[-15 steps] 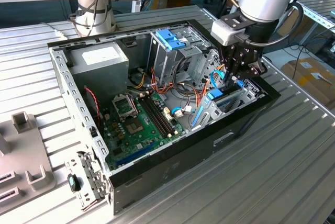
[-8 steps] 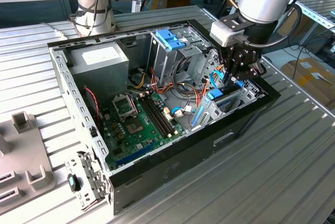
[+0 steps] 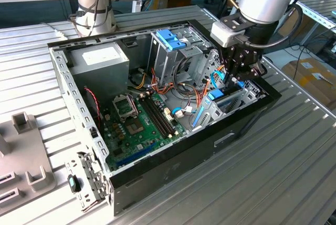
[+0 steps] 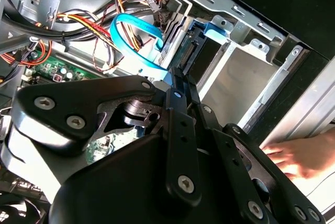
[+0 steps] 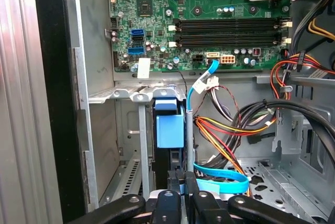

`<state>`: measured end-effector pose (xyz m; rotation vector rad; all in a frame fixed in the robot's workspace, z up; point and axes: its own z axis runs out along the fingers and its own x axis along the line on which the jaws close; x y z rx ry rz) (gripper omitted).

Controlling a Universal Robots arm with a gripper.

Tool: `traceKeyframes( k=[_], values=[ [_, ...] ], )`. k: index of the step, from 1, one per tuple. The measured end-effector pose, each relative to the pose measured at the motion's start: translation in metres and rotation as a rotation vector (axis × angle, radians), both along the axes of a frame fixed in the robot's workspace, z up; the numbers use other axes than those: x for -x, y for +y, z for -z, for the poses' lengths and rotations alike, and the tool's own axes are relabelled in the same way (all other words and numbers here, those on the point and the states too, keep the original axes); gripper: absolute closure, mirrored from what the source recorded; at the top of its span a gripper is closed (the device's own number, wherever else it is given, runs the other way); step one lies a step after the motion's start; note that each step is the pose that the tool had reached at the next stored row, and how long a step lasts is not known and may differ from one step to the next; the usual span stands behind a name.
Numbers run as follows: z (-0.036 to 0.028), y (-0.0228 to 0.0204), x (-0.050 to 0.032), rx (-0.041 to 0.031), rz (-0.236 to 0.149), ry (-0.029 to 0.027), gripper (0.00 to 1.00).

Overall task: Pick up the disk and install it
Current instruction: 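Insert the first disk wire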

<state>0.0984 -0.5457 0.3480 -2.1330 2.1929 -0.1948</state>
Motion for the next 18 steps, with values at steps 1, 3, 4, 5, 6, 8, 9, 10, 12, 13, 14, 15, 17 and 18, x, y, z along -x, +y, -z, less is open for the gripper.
traceKeyframes(
  k=[1, 3, 4, 5, 6, 8, 9, 10, 12, 13, 14, 15, 17, 18],
  values=[
    [0.0, -0.0003, -0.0001, 0.0, 0.0, 0.0, 0.84],
    [0.0, -0.0007, -0.0001, 0.0, 0.0, 0.0, 0.84],
    [0.0, -0.0007, -0.0001, 0.0, 0.0, 0.0, 0.84],
    [0.0001, -0.0007, -0.0001, 0.0, 0.0, 0.0, 0.84],
    [0.0001, -0.0007, -0.0001, 0.0001, 0.0, 0.0, 0.84],
    [0.0003, -0.0007, -0.0001, 0.0, 0.0, 0.0, 0.84],
    [0.0004, -0.0007, -0.0001, 0.0, 0.0, 0.0, 0.84],
    [0.0007, -0.0007, -0.0001, 0.0, 0.0, 0.0, 0.84],
    [0.0014, -0.0007, -0.0001, 0.0002, 0.0, 0.0, 0.84],
    [0.0021, -0.0007, -0.0001, -0.0002, 0.0, 0.0, 0.84],
    [0.0024, -0.0007, -0.0001, -0.0002, 0.0, 0.0, 0.84],
    [0.0028, -0.0007, -0.0001, 0.0001, 0.0, 0.0, 0.84],
    [0.0036, -0.0007, -0.0001, 0.0001, 0.0, 0.0, 0.84],
    [0.004, -0.0007, -0.0001, 0.0, 0.0, 0.0, 0.84]
  ],
)
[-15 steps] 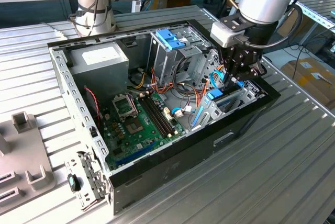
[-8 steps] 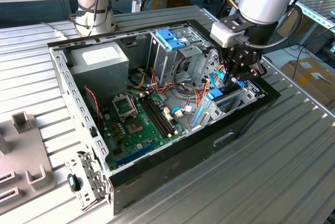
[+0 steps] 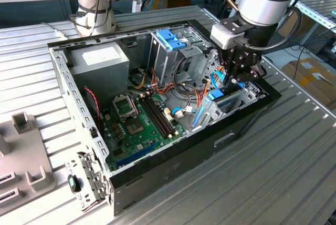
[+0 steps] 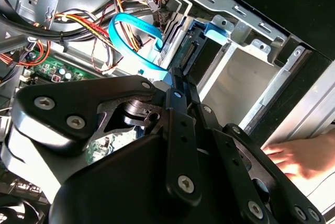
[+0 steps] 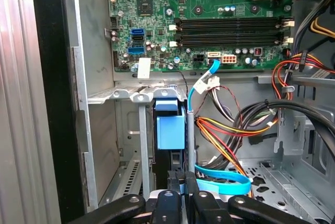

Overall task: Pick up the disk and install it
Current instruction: 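Insert the first disk wire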

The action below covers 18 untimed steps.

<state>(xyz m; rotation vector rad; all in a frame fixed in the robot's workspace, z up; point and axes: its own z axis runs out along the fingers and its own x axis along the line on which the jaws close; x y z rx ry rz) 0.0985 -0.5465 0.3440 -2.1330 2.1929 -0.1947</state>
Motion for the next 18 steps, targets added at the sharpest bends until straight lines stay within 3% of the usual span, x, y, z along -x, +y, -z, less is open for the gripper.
traceKeyframes(
  k=[14, 15, 17, 18],
  values=[
    [0.0027, 0.0, 0.0, -0.0001, 0.0, 0.0, 0.84],
    [0.0028, 0.0, 0.0, -0.0004, 0.0, -0.0001, 0.83],
    [0.0028, 0.0, 0.0, -0.0002, 0.0, 0.0, 0.71],
    [0.0028, 0.0, 0.0, -0.0001, 0.0, -0.0001, 0.71]
  ],
)
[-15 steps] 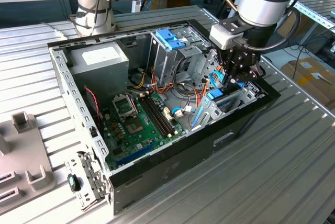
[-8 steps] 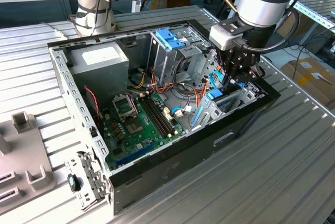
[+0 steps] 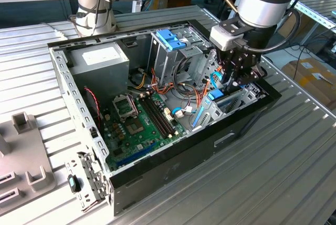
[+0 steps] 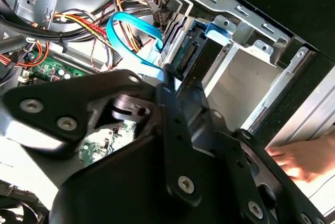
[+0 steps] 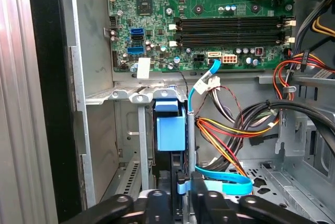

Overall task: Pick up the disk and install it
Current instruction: 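Insert the first disk wire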

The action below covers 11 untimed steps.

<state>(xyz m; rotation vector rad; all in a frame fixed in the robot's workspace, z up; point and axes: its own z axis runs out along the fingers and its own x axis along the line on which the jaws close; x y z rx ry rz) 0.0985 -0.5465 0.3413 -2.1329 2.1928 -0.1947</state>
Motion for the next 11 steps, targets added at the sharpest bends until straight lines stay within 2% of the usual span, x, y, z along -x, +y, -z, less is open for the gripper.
traceKeyframes(
  k=[1, 2, 3, 6, 8, 11],
  values=[
    [0.0, 0.0, 0.0, 0.0001, 0.0, 0.0, 0.71],
    [0.0, 0.0, 0.0, 0.0002, 0.0, 0.0, 0.64],
    [-0.0001, 0.0, 0.0, 0.0003, 0.0, 0.0, 0.64],
    [-0.0145, 0.0, 0.0, 0.0002, 0.0, 0.0, 0.64],
    [-0.0182, 0.0, 0.0, 0.0002, 0.0, 0.0, 0.64],
    [-0.0187, 0.0, 0.0, -0.0001, 0.0, 0.0, 0.64]
  ],
)
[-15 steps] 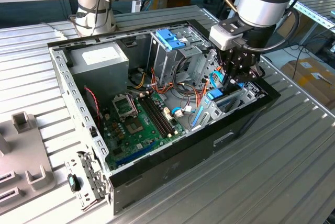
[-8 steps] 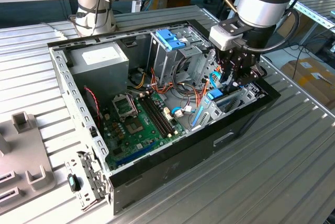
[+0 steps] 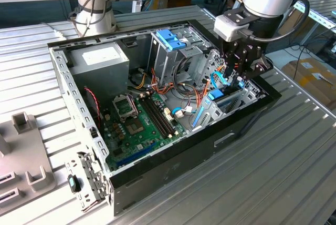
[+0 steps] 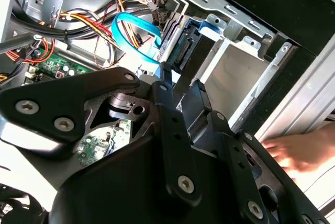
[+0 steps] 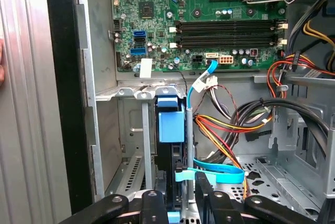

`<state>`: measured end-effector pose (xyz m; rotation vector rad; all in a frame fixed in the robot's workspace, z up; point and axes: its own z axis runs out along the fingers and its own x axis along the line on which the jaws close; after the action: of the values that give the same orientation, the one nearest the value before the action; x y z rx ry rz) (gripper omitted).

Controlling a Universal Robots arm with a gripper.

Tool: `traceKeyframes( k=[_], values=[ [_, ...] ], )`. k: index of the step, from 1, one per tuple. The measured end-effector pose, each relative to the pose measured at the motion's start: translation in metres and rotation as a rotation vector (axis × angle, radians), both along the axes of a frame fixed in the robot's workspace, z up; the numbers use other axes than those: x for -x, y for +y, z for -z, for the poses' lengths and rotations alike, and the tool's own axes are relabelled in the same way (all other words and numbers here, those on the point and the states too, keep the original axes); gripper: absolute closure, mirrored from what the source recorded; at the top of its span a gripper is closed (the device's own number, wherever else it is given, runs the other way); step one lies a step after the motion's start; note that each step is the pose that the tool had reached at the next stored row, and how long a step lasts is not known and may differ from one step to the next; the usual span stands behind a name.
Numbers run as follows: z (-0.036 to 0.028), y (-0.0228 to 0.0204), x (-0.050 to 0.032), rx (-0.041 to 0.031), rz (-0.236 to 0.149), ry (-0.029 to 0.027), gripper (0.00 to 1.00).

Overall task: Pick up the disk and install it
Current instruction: 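Insert the first disk wire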

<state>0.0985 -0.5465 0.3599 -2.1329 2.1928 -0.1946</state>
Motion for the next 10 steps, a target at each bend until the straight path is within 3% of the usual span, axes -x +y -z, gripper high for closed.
traceKeyframes(
  k=[3, 4, 6, 10],
  values=[
    [-0.0001, 0.0, -0.0001, 0.0001, 0.0, 0.0013, 0.64],
    [-0.0002, 0.0, -0.0001, 0.0004, 0.0, 0.0077, 0.64],
    [0.0001, 0.0, -0.0003, 0.0002, 0.0, 0.0366, 0.64],
    [0.0, 0.0, -0.0006, 0.0002, 0.0, 0.0422, 0.64]
  ],
)
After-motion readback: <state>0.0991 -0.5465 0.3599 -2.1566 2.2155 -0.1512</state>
